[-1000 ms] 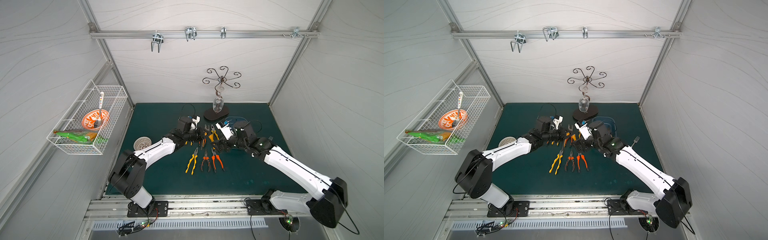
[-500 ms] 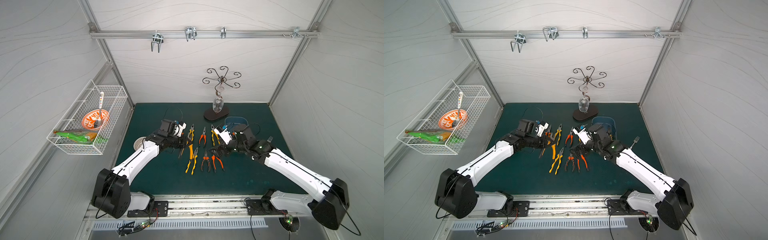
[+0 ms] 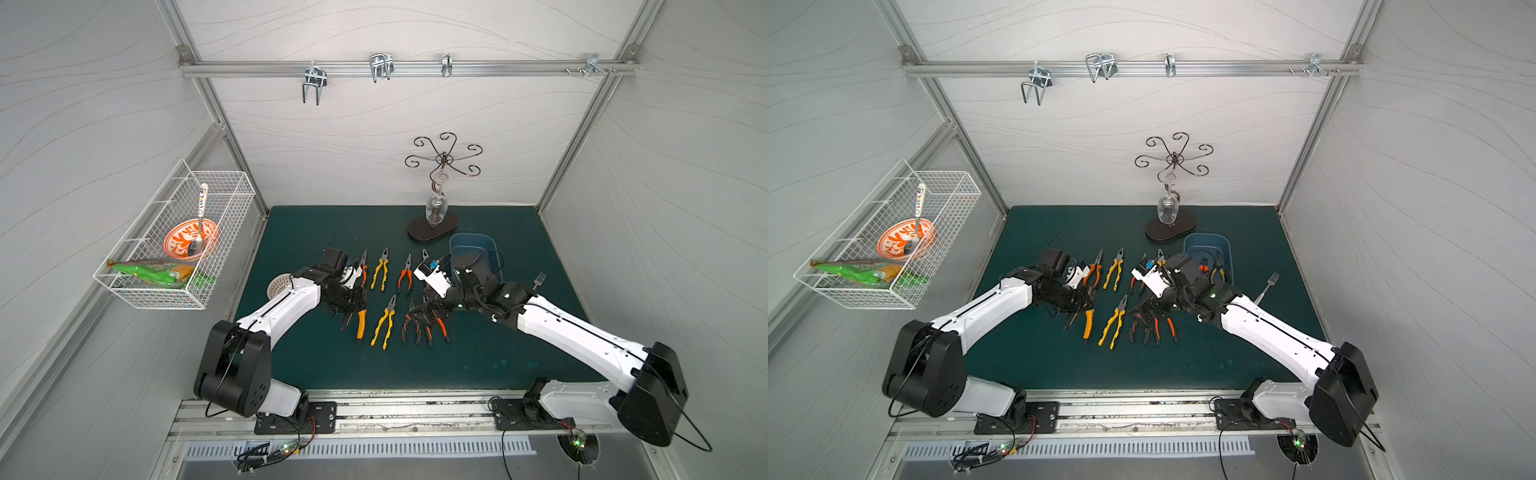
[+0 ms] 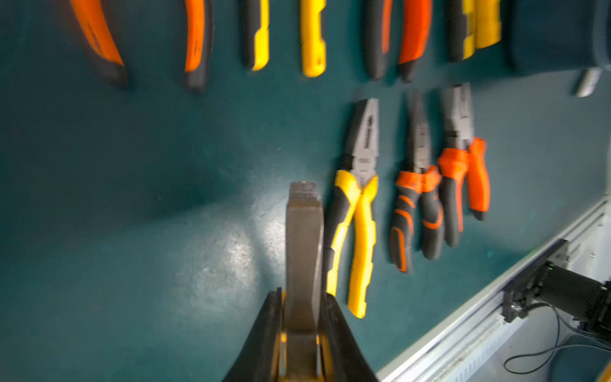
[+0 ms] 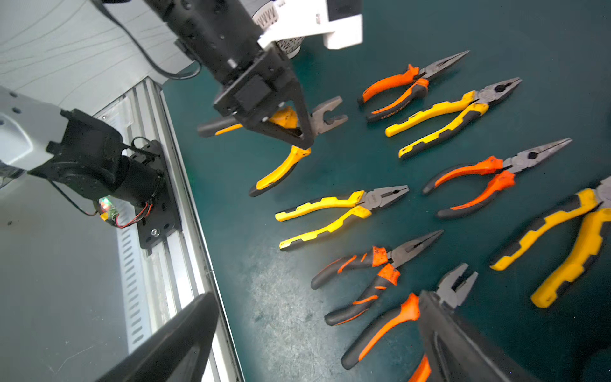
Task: Take the pliers out of the storage box
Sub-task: Place the pliers at the center of the board.
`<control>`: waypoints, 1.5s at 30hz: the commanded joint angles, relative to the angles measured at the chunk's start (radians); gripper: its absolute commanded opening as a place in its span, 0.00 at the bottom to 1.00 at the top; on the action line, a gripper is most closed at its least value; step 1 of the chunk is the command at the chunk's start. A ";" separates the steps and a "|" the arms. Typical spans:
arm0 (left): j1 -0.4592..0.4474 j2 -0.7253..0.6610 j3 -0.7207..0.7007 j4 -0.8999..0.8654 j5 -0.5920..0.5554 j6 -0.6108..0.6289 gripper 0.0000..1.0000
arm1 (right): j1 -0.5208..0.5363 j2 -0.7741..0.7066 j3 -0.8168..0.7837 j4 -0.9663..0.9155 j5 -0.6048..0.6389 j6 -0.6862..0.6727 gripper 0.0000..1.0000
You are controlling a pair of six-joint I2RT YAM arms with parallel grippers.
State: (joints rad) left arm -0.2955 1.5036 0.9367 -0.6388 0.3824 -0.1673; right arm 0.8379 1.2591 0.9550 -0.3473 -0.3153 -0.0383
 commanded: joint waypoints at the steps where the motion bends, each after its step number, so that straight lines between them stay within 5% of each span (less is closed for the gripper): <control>1: 0.006 0.049 0.068 0.015 -0.010 0.007 0.00 | 0.029 0.019 -0.014 0.008 -0.024 -0.032 0.99; 17: 0.007 0.225 0.162 -0.029 0.000 0.000 0.00 | 0.040 0.013 -0.050 0.057 -0.004 -0.035 0.99; 21: 0.007 0.251 0.169 -0.047 -0.029 -0.016 0.22 | 0.039 0.004 -0.058 0.061 0.025 -0.032 0.99; 35: 0.008 0.235 0.167 -0.075 -0.086 -0.052 0.62 | 0.026 0.006 -0.070 0.076 0.049 -0.029 0.99; 45: 0.007 0.196 0.159 -0.094 -0.118 -0.076 0.75 | 0.006 0.001 -0.072 0.094 0.104 0.002 0.99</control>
State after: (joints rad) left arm -0.2943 1.7298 1.0695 -0.7101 0.2798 -0.2287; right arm 0.8612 1.2800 0.8890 -0.2817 -0.2508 -0.0612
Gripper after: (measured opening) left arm 0.747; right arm 0.989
